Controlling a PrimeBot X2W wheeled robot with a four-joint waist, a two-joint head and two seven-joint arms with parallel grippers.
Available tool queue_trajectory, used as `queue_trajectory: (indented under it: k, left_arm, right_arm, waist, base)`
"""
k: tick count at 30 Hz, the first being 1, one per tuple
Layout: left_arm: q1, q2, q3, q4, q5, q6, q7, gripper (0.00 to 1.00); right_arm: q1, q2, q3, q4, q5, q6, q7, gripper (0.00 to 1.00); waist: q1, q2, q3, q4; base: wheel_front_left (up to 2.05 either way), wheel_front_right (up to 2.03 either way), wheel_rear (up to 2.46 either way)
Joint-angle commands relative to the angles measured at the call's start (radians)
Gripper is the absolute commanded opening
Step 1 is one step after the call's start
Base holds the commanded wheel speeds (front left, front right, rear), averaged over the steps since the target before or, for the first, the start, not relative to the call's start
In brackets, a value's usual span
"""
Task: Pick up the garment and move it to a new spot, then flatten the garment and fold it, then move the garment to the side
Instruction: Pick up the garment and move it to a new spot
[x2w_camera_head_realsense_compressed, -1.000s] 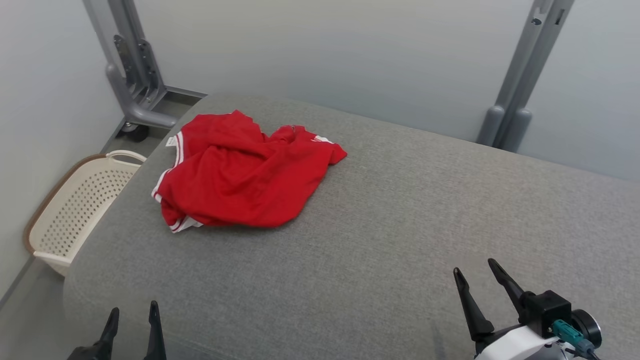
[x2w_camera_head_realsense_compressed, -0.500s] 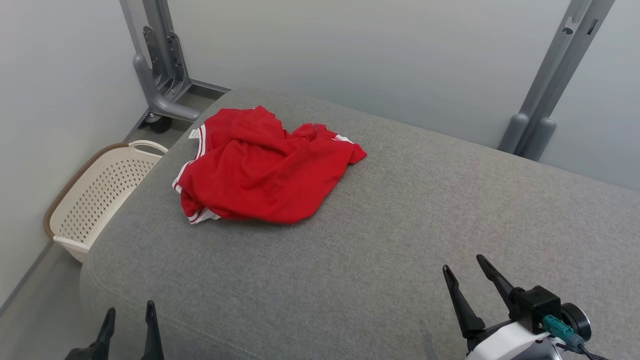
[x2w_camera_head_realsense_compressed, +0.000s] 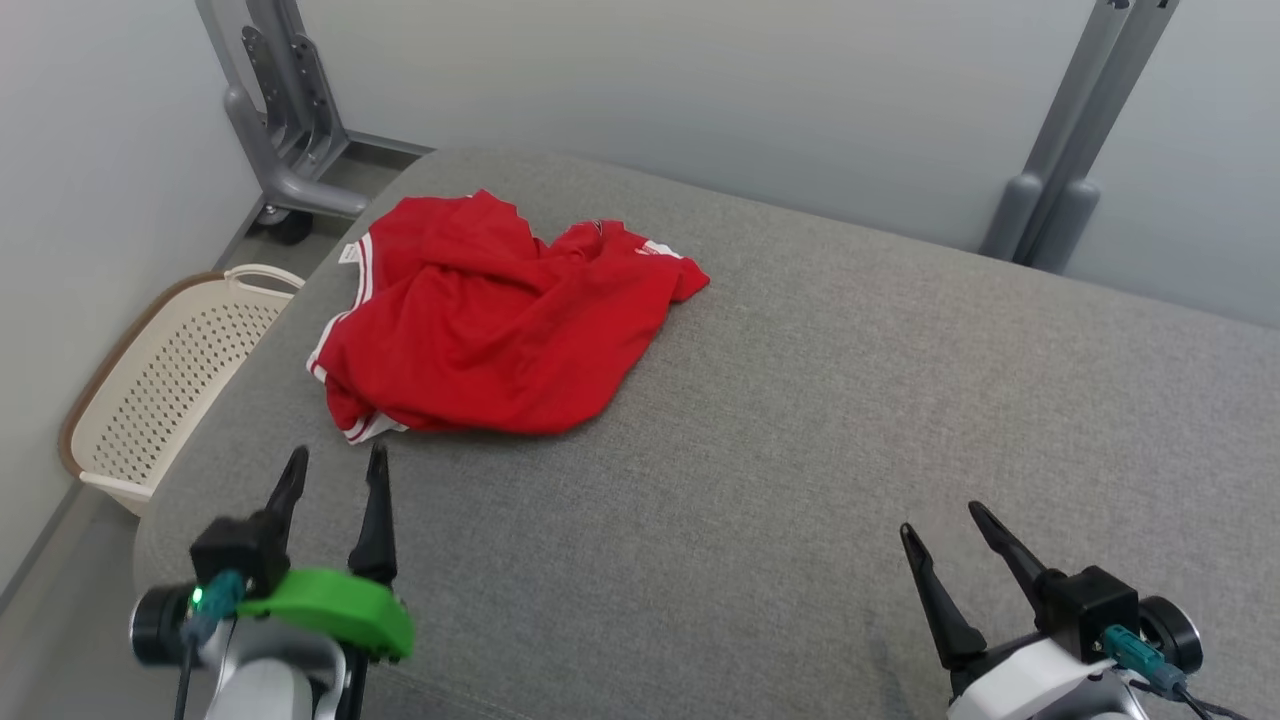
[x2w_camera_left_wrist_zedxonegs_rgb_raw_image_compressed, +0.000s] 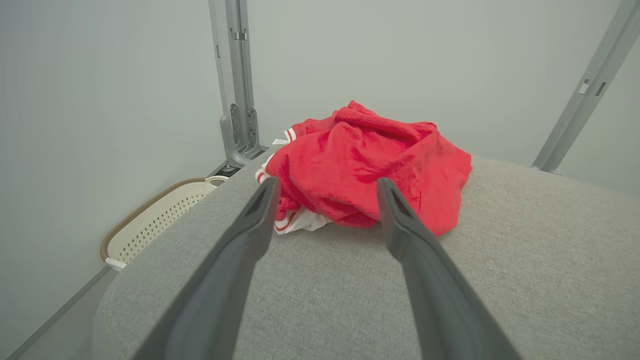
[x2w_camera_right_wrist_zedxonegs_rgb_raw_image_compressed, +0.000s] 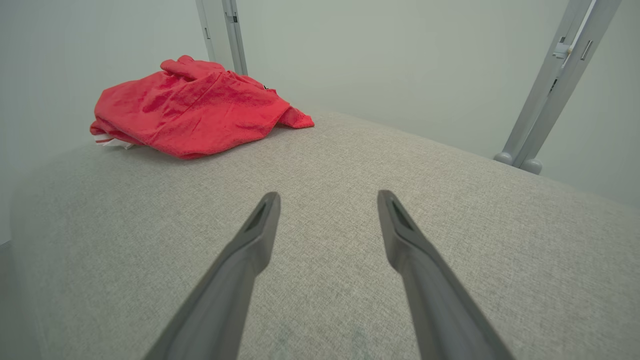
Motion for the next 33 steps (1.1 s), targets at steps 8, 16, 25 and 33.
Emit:
queue_trajectory:
  k: [8,16,25,33]
  left_arm:
    - [-0.327,0.063,-0.210,0.088,-0.067,-0.002,0.181,1.00]
    - [-0.580,0.115,-0.378,0.279,-0.182,-0.002,0.318,1.00]
    - [-0.736,0.198,-0.530,0.463,-0.265,-0.002,0.320,1.00]
    - [-0.804,0.184,-0.599,0.620,-0.286,-0.002,0.297,1.00]
  right_arm:
    - [-0.086,-0.064,0.018,-0.016,-0.001,0.000,-0.003,1.00]
    - [-0.142,-0.112,0.031,-0.025,0.004,0.000,-0.003,1.00]
    - [-0.182,-0.143,0.027,-0.035,0.005,0.000,-0.003,1.00]
    - [-0.177,-0.154,0.015,-0.046,0.007,0.000,-0.003,1.00]
  waist:
    - [0.0000,0.0113,0.173,-0.065]
    - [0.0000,0.0113,0.267,-0.125]
    - [0.0000,0.0113,0.345,-0.195]
    - [0.0000,0.0113,0.383,-0.227]
  base:
    - [0.00,0.00,0.00]
    - [0.00,0.00,0.00]
    - [0.00,0.00,0.00]
    - [0.00,0.00,0.00]
